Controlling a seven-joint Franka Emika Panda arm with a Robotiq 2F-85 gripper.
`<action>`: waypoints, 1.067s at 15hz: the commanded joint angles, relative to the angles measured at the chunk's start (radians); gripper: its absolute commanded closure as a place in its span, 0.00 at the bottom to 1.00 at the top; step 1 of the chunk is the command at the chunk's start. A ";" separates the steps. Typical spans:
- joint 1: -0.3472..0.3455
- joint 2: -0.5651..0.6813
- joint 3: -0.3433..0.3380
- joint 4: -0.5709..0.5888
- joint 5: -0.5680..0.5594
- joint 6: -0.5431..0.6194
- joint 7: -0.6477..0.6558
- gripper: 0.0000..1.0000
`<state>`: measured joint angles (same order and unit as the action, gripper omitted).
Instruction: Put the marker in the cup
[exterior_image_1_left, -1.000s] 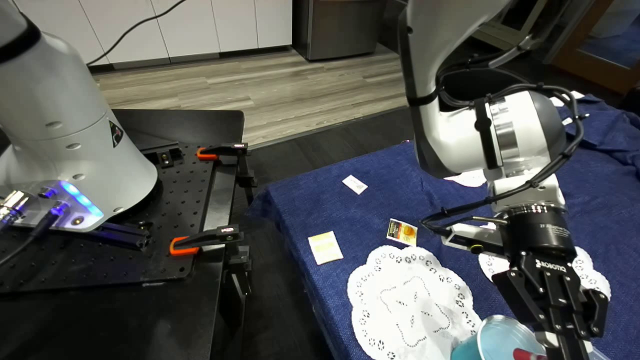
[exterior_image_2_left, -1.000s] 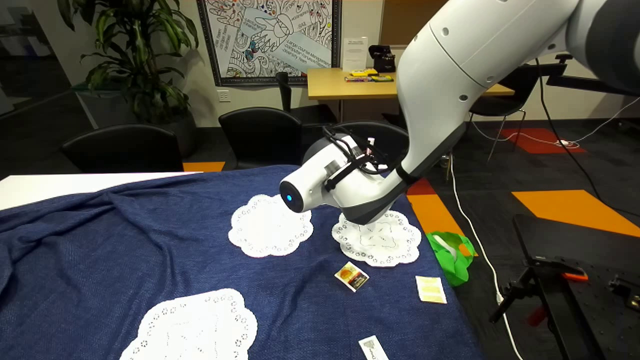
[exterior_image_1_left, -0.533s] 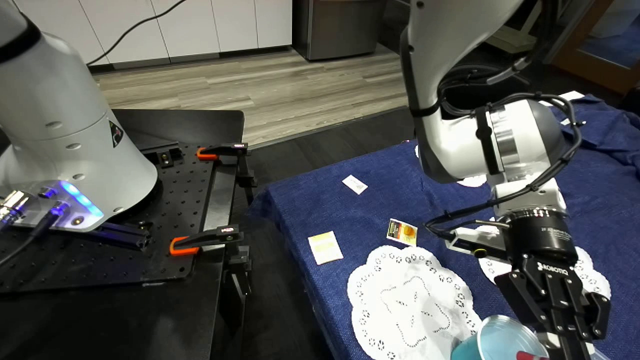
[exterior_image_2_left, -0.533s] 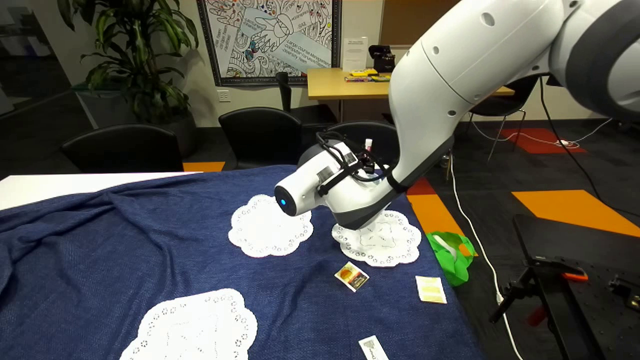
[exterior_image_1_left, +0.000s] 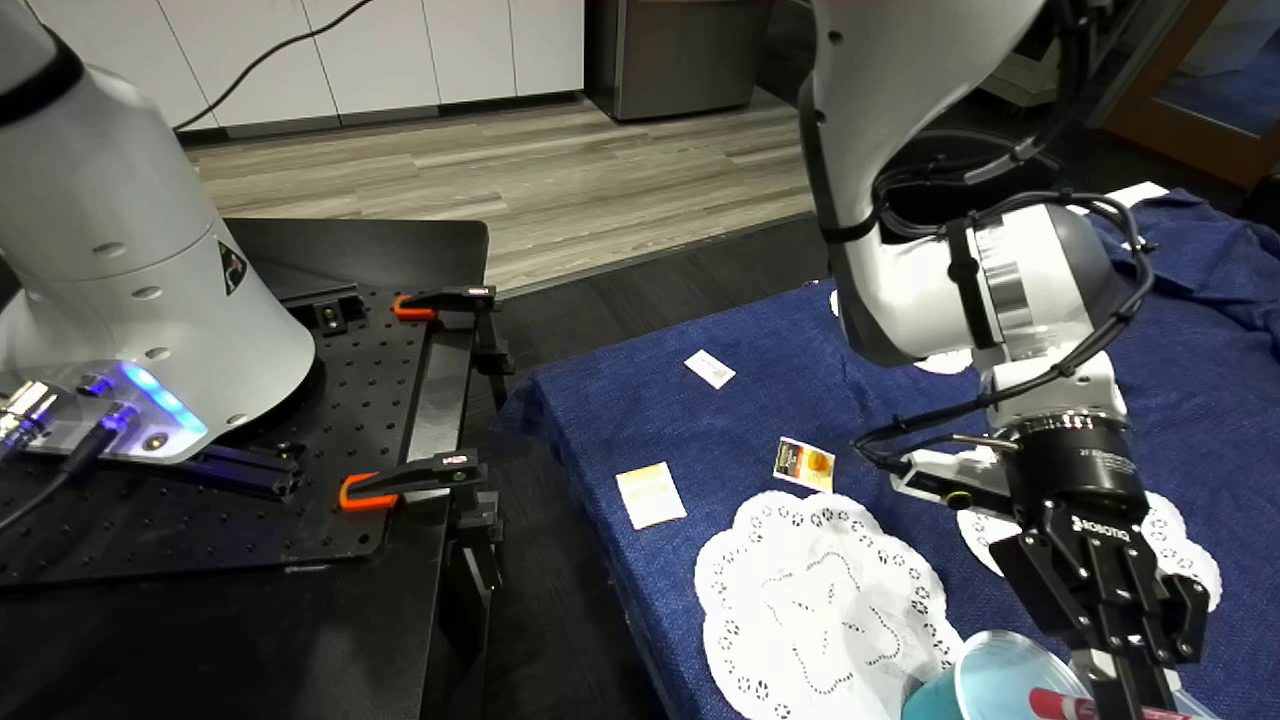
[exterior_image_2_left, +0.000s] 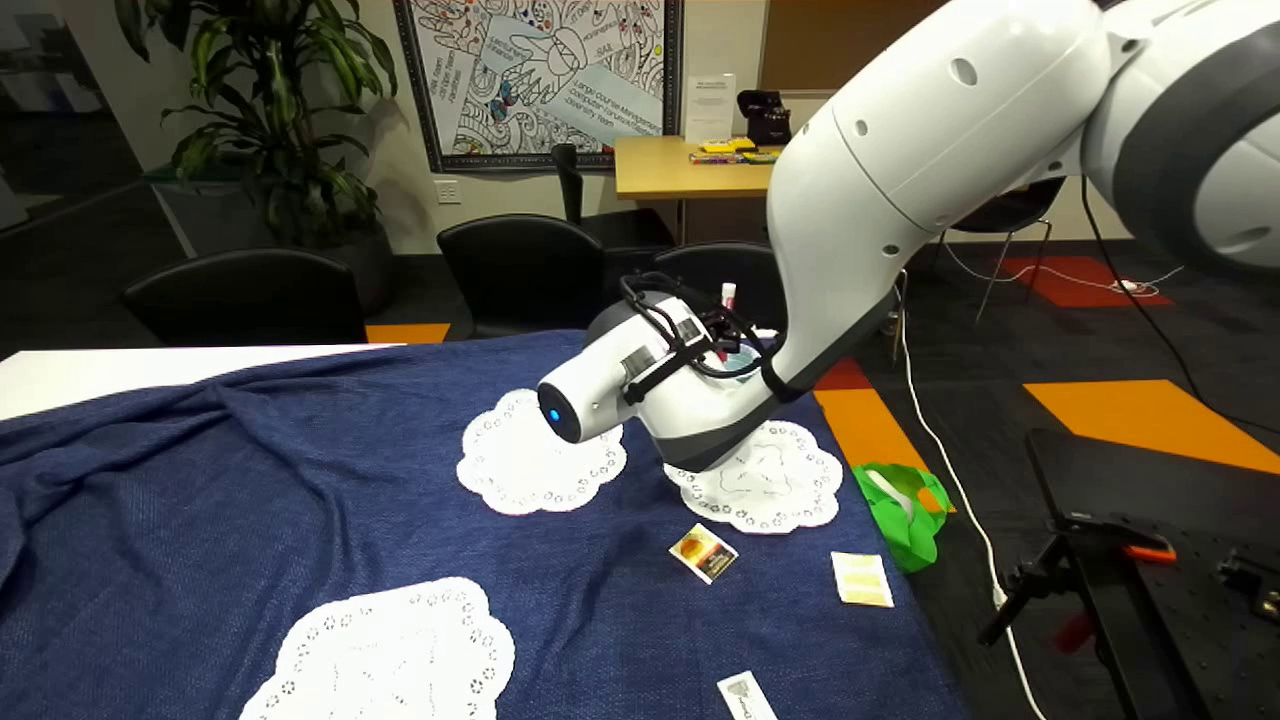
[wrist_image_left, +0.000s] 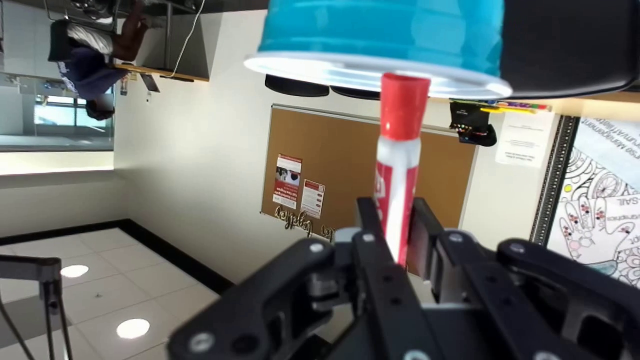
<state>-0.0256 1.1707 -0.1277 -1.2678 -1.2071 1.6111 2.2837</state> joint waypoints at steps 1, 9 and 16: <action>0.009 0.009 -0.008 0.038 0.062 -0.038 0.025 0.95; 0.014 -0.001 -0.023 0.014 0.147 -0.035 0.070 0.54; 0.026 -0.024 -0.045 -0.002 0.175 -0.050 0.116 0.04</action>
<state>-0.0210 1.1710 -0.1534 -1.2537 -1.0599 1.5932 2.3613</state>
